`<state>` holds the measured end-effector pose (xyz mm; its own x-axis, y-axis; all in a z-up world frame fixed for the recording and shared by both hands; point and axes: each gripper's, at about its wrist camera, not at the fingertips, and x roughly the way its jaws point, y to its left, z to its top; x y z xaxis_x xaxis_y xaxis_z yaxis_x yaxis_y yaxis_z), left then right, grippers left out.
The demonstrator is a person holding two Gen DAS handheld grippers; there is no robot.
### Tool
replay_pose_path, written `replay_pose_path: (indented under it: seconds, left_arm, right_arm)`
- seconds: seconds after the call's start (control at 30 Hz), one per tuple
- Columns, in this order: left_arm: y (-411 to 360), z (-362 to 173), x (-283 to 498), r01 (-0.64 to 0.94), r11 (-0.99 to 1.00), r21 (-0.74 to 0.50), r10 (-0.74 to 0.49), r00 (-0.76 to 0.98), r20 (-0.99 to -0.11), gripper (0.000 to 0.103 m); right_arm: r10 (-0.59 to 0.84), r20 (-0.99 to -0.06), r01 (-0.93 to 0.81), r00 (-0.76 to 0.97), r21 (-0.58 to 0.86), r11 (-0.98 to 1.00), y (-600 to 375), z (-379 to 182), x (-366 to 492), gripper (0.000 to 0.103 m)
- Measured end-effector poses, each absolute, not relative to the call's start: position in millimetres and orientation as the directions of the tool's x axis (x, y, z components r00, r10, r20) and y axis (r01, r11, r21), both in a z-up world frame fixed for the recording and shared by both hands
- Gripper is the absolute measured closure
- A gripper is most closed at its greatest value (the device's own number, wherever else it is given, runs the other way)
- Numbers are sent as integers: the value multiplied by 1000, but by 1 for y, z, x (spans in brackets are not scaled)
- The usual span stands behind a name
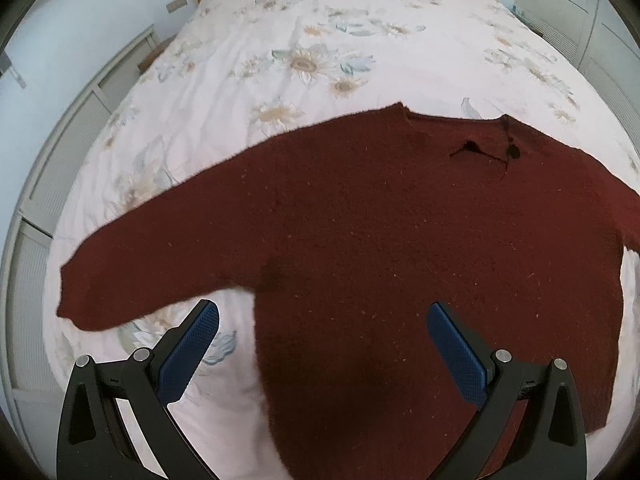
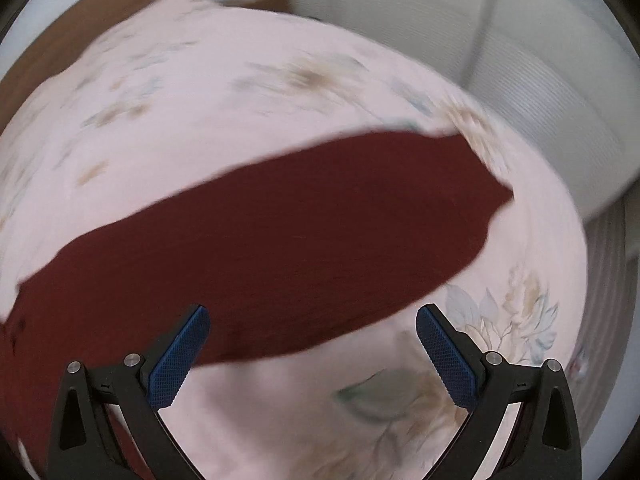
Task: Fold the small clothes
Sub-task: 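Grasp the sweater sleeve cuff with the right gripper and lift it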
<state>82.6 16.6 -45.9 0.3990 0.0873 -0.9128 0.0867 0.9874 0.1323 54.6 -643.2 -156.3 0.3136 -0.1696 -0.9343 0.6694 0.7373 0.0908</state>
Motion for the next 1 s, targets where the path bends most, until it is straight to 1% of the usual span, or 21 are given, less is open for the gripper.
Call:
replay_pose_path:
  seconds: [0.1, 0.17, 0.27, 0.37, 0.4, 0.43, 0.47, 0.5, 0.53, 0.6, 0.73, 0.83, 1.0]
  left_arm:
    - [20, -59, 87, 81, 987, 137, 98, 367, -925, 1]
    - [23, -67, 89, 78, 989, 126, 92, 346, -934, 1]
    - [28, -79, 92, 70, 986, 148, 119, 316, -941, 1]
    - [33, -87, 92, 56, 990, 131, 110, 291, -951, 1]
    - [35, -88, 92, 53, 991, 124, 104, 286, -952, 1]
    - [37, -90, 92, 51, 992, 114, 95, 282, -955, 1]
    - [38, -91, 92, 50, 993, 111, 92, 280, -956, 1]
    - [39, -91, 91, 49, 993, 108, 90, 279, -956, 1]
    - [40, -92, 91, 49, 993, 106, 88, 280, -956, 1]
    - [41, -91, 90, 52, 994, 101, 82, 283, -956, 1]
    - [46, -88, 87, 60, 996, 72, 51, 302, -952, 1]
    - [51, -81, 81, 67, 997, 38, 14, 329, -944, 1]
    - [59, -68, 75, 57, 998, 21, -1, 358, -934, 1]
  right_arm:
    - [-162, -946, 716, 280, 93, 692, -663, -181, 49, 0]
    - [-138, -945, 731, 296, 131, 669, -672, -191, 48, 0]
    - [-130, -943, 742, 306, 151, 653, -678, -194, 50, 0]
    - [-119, -945, 749, 305, 161, 643, -685, -195, 55, 2]
    - [-112, -945, 750, 308, 168, 640, -686, -195, 56, 9]
    - [-114, -944, 749, 309, 168, 641, -686, -193, 57, 21]
    - [-119, -942, 742, 315, 166, 650, -686, -190, 58, 30]
    - [-118, -939, 732, 324, 170, 659, -682, -185, 60, 54]
    - [-107, -935, 721, 339, 185, 668, -683, -183, 62, 75]
    - [-86, -932, 703, 352, 203, 681, -681, -175, 64, 88]
    - [-106, -914, 641, 392, 189, 744, -659, -140, 77, 90]
    - [-95, -883, 553, 460, 202, 808, -628, -99, 84, 90]
    - [-65, -820, 389, 569, 198, 900, -552, -24, 98, 91]
